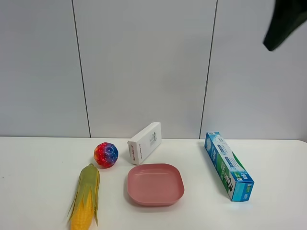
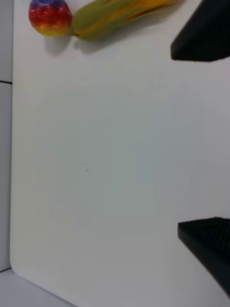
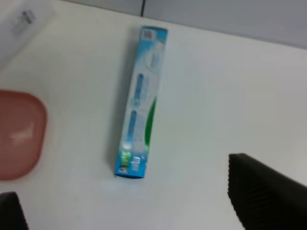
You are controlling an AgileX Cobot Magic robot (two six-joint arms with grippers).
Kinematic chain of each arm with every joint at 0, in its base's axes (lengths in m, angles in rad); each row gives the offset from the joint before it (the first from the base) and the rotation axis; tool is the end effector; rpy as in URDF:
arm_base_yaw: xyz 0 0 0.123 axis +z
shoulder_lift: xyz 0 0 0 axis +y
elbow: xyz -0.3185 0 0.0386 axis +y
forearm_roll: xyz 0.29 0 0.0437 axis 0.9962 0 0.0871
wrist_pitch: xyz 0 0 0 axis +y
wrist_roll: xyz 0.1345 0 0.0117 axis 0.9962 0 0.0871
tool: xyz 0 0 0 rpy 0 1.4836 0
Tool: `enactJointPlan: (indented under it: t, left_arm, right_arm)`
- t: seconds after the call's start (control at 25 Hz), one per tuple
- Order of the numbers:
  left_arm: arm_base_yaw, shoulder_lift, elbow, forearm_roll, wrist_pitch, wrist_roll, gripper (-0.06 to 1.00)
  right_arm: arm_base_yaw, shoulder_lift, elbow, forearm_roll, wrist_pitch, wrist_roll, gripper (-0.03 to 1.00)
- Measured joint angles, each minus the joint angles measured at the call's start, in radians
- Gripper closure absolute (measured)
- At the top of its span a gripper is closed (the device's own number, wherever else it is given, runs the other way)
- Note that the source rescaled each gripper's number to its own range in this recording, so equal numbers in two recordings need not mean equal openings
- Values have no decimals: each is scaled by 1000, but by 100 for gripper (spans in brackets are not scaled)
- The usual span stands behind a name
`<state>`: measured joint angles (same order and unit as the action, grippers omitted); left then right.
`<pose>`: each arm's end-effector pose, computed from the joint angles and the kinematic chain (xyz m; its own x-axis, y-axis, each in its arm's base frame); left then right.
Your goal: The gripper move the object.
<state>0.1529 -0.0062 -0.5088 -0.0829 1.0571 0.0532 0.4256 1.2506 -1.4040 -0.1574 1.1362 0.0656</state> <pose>0.0342 -0.0046 0.2815 -0.4340 -0.0544 -0.8993 -0.0825 0.9964 -0.0204 0.2814 0.1065 0.4210 -0.7079 -0.3221 -0.6286 -0.3280 0.9381 -0.1113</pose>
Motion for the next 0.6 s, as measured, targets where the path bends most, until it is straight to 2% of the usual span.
enactJointPlan:
  t: [0.32,0.44,0.6]
  left_arm:
    - [0,0,0,0,0,0,-6]
    - [0,0,0,0,0,0,-6]
    - [0,0,0,0,0,0,-6]
  right_arm:
    - [-254,-444,425,71,-90,-48,12]
    - [-335,-631,520,79,-89,-48,12]
    - [-384,-871,609,94,-84,-47,12]
